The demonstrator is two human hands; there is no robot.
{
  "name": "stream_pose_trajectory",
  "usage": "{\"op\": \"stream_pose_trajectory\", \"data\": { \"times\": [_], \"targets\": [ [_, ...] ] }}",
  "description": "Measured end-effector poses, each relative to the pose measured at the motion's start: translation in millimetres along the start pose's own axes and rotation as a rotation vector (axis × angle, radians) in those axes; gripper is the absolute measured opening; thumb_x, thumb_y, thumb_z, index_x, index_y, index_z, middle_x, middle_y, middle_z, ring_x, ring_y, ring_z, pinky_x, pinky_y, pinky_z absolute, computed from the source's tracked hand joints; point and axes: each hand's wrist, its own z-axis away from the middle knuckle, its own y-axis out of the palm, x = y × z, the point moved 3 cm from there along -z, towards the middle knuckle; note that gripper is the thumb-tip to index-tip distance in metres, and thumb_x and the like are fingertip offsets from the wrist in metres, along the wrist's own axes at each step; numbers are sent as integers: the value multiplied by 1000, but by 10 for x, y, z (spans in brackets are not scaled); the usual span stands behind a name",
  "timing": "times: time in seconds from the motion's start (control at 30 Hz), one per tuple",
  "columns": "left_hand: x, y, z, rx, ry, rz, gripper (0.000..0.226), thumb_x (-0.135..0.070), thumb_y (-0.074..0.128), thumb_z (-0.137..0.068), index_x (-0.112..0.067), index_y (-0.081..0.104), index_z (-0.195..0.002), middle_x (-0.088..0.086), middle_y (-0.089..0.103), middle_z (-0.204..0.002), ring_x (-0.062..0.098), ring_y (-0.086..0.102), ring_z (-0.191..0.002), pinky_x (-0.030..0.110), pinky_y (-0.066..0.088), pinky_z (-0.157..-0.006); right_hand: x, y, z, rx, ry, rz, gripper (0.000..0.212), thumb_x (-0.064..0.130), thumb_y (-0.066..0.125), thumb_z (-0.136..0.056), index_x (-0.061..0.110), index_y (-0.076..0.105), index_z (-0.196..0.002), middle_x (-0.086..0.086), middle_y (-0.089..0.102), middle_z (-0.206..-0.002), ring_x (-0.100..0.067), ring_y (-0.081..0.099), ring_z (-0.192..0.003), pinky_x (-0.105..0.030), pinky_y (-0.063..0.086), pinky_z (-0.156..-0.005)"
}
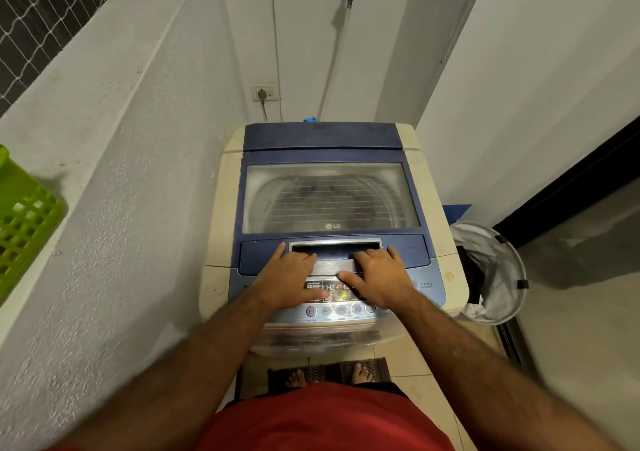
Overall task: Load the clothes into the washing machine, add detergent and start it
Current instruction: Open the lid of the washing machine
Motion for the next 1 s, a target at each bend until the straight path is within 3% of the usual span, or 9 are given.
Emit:
{"op": "stream_pose_trajectory", "data": {
  "times": [0.33,0.53,0.67,0.87,1.0],
  "targets": [
    [-158,-59,1,-40,-124,-14,58,-69,51,-82,-17,53,-108,3,59,-109,21,51,-110,46,13,-117,38,-36,18,30,63,-99,63,67,31,-94,20,57,-128,-2,62,-125,-22,52,-122,-52,17,-117],
    [-215,-136,49,-139,-180,-4,63,-68,54,-80,-19,54,-119,0,61,-112,19,52,-112,44,13,-118,56,-137,101,-32,60,-108,54,62,34,-96,20,59,-120,0,63,-120,-20,53,-118,-52,17,-117],
    [-244,-327,69,-233,-187,-10,43,-51,59,-86,-22,57,-118,-4,63,-115,16,52,-114,40,15,-116,30,-281,154,-110,34,-112,39,49,41,-98,22,57,-122,2,61,-117,-18,50,-120,-49,13,-120],
    [-223,-625,70,-298,-173,36,31,-41,61,-86,-26,60,-113,-7,66,-109,15,55,-107,37,23,-108,-42,-379,262,-275,-54,-186,49,33,56,-95,22,48,-142,1,49,-145,-17,38,-139,-42,6,-122],
    [-208,-912,37,-360,-167,109,30,-49,63,-83,-28,63,-103,-12,64,-91,10,52,-85,33,29,-100,-133,-363,408,-514,-13,-129,59,41,50,-95,18,41,-148,-7,30,-159,-27,16,-151,-43,10,-122]
  ]
}}
